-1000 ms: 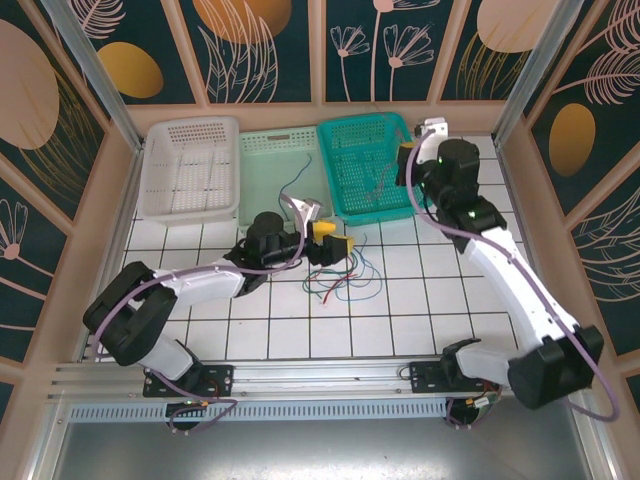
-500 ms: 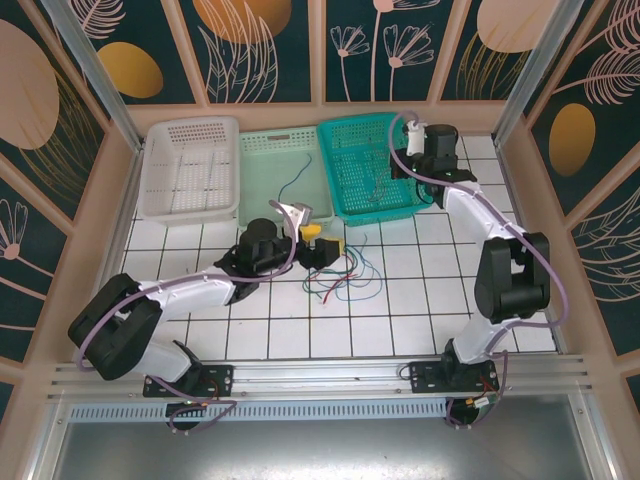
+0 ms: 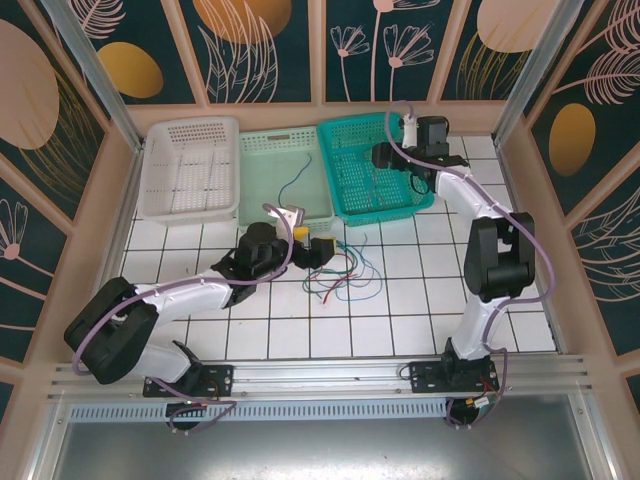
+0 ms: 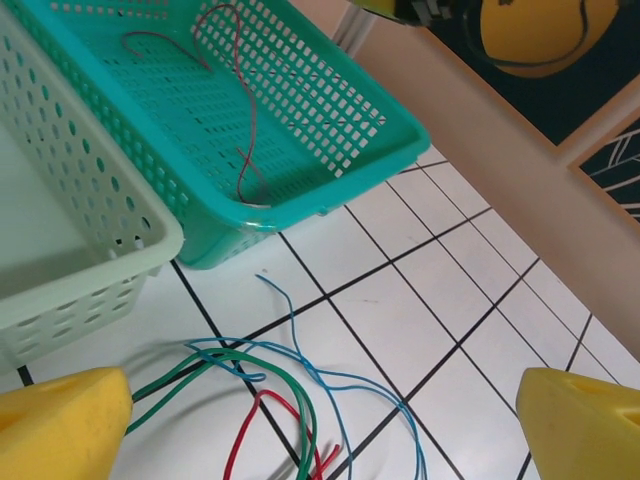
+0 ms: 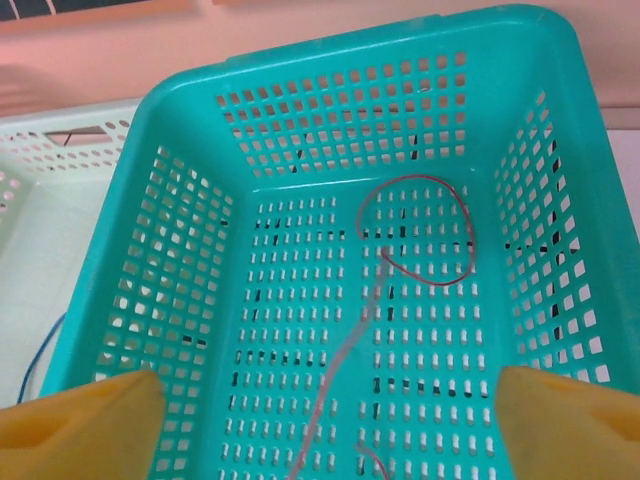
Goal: Untangle the cables
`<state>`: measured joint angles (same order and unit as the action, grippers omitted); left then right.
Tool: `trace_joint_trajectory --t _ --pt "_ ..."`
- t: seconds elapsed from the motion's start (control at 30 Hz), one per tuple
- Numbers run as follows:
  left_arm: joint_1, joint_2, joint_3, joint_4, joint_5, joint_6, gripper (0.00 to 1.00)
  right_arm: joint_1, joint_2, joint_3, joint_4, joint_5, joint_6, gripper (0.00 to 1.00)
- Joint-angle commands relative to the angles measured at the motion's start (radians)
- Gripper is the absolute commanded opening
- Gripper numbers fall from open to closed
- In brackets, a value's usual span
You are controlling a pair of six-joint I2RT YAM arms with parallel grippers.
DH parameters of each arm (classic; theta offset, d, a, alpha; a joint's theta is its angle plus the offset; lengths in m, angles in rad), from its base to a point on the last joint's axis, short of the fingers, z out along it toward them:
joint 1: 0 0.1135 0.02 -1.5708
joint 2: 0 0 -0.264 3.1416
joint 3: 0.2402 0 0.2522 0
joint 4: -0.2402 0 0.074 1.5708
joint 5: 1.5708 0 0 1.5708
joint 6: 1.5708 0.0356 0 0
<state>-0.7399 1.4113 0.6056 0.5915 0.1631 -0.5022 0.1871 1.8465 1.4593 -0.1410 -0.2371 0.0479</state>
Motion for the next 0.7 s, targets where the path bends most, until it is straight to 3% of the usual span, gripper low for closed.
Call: trace_joint_trajectory --t 0.0,0.23,0.47,0.57,0.67 --pt "-0.004 -0.001 0.005 -0.036 -0.06 -0.023 0.98 0.012 -0.109 -0.062 0.054 -0.01 -0.002 0.91" --pt "-0.005 0.015 0.006 -0.067 -0.043 -0.031 0.99 0.025 -0.269 -0.189 0.08 -0.016 0.007 0.93" --pt "-0.005 0.038 0.003 -0.175 -0.042 -0.006 0.98 0.047 -0.411 -0.382 0.053 -0.019 0.09 0.81" --pt "-0.005 0.052 -0.007 -0.19 -0.008 0.003 0.96 0.082 -0.48 -0.491 0.071 -0.056 0.08 0.79" --pt "-0.005 0.055 -0.026 -0.199 -0.004 -0.007 0.94 0.117 -0.516 -0.556 0.042 -0.016 0.107 0.79"
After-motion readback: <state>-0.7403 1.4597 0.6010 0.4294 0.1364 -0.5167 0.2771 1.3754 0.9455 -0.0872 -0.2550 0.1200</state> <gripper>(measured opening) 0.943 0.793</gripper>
